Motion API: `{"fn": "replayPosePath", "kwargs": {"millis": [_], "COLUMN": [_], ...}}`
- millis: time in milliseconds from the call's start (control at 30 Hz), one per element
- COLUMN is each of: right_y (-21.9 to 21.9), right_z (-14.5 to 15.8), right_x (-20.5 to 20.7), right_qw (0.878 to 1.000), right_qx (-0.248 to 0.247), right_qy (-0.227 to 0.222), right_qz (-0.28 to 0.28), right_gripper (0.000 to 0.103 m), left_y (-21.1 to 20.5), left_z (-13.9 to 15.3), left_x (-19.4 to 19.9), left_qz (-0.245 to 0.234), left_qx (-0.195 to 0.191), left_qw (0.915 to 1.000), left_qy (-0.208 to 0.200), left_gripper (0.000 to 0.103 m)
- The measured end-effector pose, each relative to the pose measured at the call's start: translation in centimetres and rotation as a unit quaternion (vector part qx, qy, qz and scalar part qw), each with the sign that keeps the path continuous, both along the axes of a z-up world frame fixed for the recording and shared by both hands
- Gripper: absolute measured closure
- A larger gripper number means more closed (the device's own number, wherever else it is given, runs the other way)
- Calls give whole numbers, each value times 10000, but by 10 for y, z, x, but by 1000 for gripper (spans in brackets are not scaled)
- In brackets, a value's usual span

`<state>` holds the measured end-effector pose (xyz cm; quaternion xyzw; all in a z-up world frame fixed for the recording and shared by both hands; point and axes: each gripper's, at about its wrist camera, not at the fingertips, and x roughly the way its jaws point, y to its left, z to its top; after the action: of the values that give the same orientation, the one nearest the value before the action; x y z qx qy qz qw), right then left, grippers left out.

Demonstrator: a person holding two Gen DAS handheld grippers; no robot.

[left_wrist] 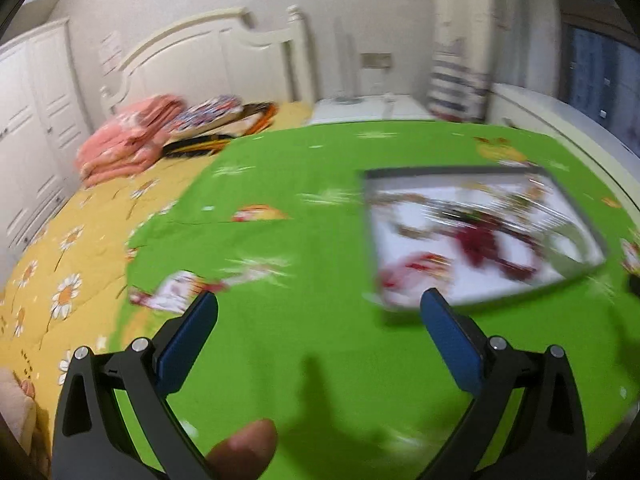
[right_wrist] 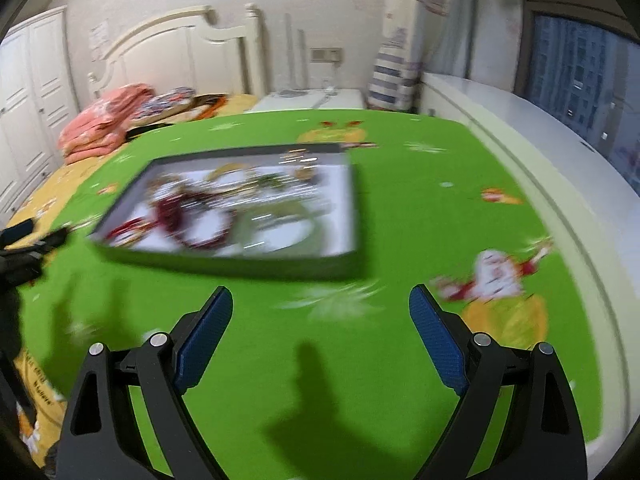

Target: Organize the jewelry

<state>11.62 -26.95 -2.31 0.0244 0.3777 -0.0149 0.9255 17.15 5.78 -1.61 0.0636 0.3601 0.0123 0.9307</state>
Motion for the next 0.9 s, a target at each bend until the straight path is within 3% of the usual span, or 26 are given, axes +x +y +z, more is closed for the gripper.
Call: {"fn": "replayPosePath", "kwargs": {"millis": [133, 300, 400, 500, 700, 900], "right_y": [-71, -142, -167, -168, -170, -170], "right_z": [-7, -35, -44, -45, -48, -48], "right_x": [33, 71, 82, 91, 104, 114], "right_qw": [9994, 9949, 9937, 9938, 9959, 9966], "right_qx": [-123, -261, 223, -137, -67, -61], "right_qy": [156, 734, 909, 960, 902, 815], "right_qz": [-296, -642, -616, -546, -1, 110], "right_gripper": [18, 18, 18, 18, 18, 18], "left_y": [66, 116, 131, 143, 174, 175], "left_z": [-16, -31, -38, -51, -60, -61], "left_x": [60, 106, 125, 144, 166, 166], "left_qz": [374, 592, 623, 661, 529, 530], "left_qx": [-60, -133, -61, 133, -590, -590], "left_qw": [9987, 9971, 9968, 9953, 9923, 9923], "left_qy": [327, 461, 493, 692, 956, 952], "left_gripper": [5, 5, 5, 5, 3, 3]}}
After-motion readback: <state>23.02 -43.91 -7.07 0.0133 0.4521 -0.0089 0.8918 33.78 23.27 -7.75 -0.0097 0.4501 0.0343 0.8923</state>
